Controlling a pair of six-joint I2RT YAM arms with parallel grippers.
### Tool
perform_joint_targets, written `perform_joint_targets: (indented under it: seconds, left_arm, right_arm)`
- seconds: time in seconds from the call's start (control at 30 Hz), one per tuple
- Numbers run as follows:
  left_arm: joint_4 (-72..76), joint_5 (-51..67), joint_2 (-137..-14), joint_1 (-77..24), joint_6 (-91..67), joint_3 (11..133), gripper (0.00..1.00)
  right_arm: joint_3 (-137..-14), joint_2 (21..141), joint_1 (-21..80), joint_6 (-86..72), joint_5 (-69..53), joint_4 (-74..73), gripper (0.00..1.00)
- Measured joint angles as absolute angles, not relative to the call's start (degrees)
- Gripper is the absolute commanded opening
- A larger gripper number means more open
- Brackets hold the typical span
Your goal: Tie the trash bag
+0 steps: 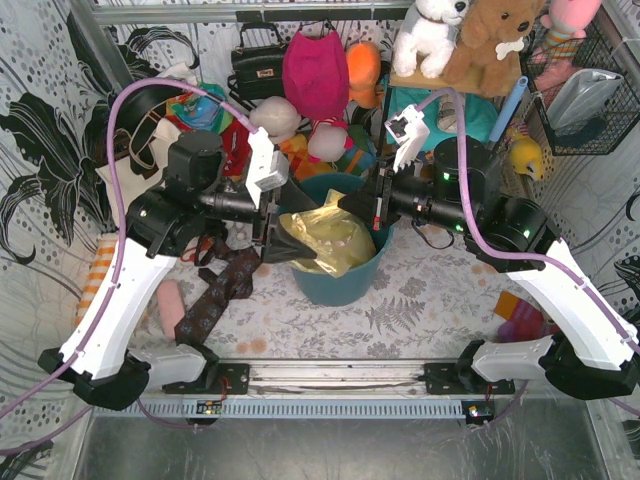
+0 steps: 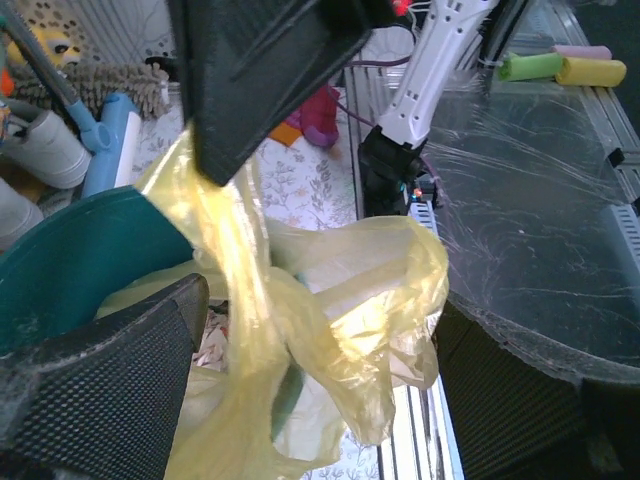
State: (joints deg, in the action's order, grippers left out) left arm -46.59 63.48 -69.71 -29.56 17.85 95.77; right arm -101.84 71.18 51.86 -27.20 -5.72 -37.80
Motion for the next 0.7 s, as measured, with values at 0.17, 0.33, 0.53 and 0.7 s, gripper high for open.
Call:
perform_joint_targets:
  seconds: [0.17, 0.33, 0.53, 0.7]
  left_arm:
    - [-45.6, 59.2, -71.5, -29.6, 16.2, 95.7, 0.74]
    - [-44.3, 55.1, -72.9, -29.6, 15.0, 95.0, 0.74]
    - [-43.7, 53.3, -74.1, -29.6, 14.8, 93.9, 0.82]
    - [-43.7, 51.9, -74.6, -29.6, 14.8, 93.7, 0.91]
  right_arm:
    - [-101.8, 71.2, 51.9, -27.2, -5.7, -37.7, 0.0]
    - [-101.8, 71.2, 51.9, -27.2, -5.7, -37.7, 0.0]
    - [-101.8, 71.2, 51.9, -27.2, -5.7, -37.6, 0.0]
    - [-101.8, 71.1, 51.9, -27.2, -5.7, -37.7, 0.0]
